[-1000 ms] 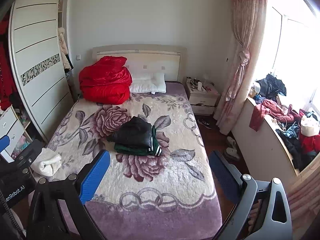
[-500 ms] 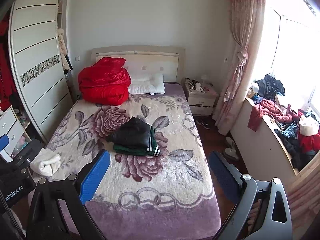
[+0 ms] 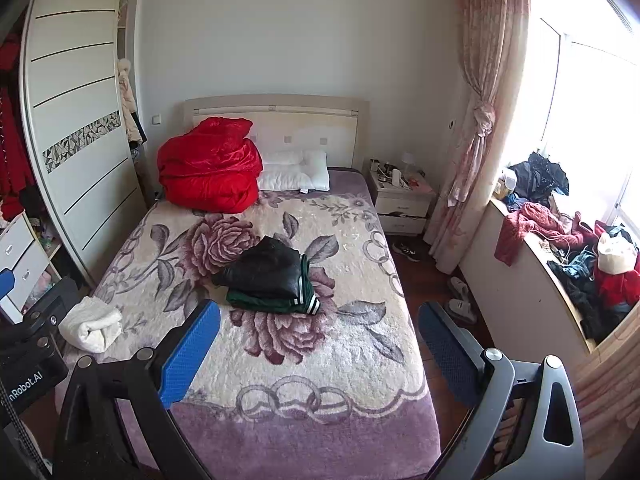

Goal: Fold large clothes

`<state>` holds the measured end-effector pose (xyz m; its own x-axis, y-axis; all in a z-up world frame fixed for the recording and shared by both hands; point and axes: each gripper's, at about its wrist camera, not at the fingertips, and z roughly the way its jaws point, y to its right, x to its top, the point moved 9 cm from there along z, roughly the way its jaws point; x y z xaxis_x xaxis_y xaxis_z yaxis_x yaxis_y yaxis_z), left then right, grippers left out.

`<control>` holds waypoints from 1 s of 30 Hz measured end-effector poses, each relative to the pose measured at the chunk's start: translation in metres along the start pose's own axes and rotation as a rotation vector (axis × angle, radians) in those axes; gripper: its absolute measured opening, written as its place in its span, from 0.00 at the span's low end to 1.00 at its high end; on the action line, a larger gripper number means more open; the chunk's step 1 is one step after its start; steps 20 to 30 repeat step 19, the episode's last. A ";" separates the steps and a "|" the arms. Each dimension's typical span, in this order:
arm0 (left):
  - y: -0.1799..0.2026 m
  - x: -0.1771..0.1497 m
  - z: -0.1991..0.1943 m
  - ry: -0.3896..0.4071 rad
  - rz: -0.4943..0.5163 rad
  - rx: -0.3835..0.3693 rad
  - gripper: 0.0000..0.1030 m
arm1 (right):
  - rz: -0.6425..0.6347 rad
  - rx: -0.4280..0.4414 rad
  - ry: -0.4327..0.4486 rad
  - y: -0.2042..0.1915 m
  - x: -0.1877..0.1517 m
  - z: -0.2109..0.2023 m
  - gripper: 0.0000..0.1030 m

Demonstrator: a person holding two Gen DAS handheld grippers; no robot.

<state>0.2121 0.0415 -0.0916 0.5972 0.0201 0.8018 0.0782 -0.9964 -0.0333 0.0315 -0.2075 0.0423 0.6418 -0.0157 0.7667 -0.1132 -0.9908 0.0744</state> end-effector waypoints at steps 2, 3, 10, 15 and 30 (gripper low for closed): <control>0.000 0.001 -0.001 0.003 0.001 0.004 1.00 | 0.002 -0.002 0.002 0.000 -0.002 -0.001 0.98; -0.001 0.001 -0.003 0.003 -0.001 0.005 1.00 | 0.000 -0.001 0.003 0.000 -0.001 -0.002 0.98; 0.000 0.003 -0.003 0.007 0.001 0.011 1.00 | 0.001 0.007 0.007 -0.010 -0.003 -0.005 0.98; 0.001 0.001 -0.006 0.015 -0.004 0.022 1.00 | 0.000 0.006 0.009 -0.012 -0.004 -0.004 0.98; 0.002 0.000 -0.008 0.016 -0.004 0.028 1.00 | 0.001 0.007 0.009 -0.012 -0.005 -0.005 0.98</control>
